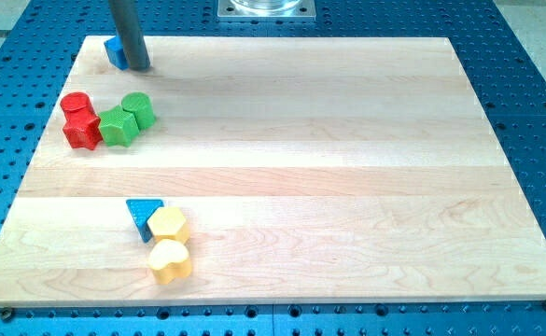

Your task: Put the yellow hexagon at the top center of the board

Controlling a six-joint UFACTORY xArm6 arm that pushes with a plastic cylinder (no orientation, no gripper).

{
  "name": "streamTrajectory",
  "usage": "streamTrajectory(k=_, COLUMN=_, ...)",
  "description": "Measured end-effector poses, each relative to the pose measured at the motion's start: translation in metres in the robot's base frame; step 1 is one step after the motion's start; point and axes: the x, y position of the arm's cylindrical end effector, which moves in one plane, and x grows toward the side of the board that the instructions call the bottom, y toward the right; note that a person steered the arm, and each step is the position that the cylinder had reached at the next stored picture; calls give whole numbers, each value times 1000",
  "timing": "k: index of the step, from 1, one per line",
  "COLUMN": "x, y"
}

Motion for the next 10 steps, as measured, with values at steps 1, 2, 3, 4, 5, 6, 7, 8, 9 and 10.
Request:
streamTrajectory(k=1, x=5, y=19)
streamTrajectory(k=2, x=32, y=-7)
streamTrajectory(k=3, x=55, y=52)
streamTrajectory(k=4, x=95, y=112)
streamTrajectory(k=5, x=193, y=173)
streamTrajectory(k=6, x=286, y=181)
streamTrajectory(k=7, x=324, y=175)
streamTrajectory(k=8, x=344, y=138)
streamTrajectory(k=9, x=348, y=72)
streamTrajectory(k=10, x=346, y=42)
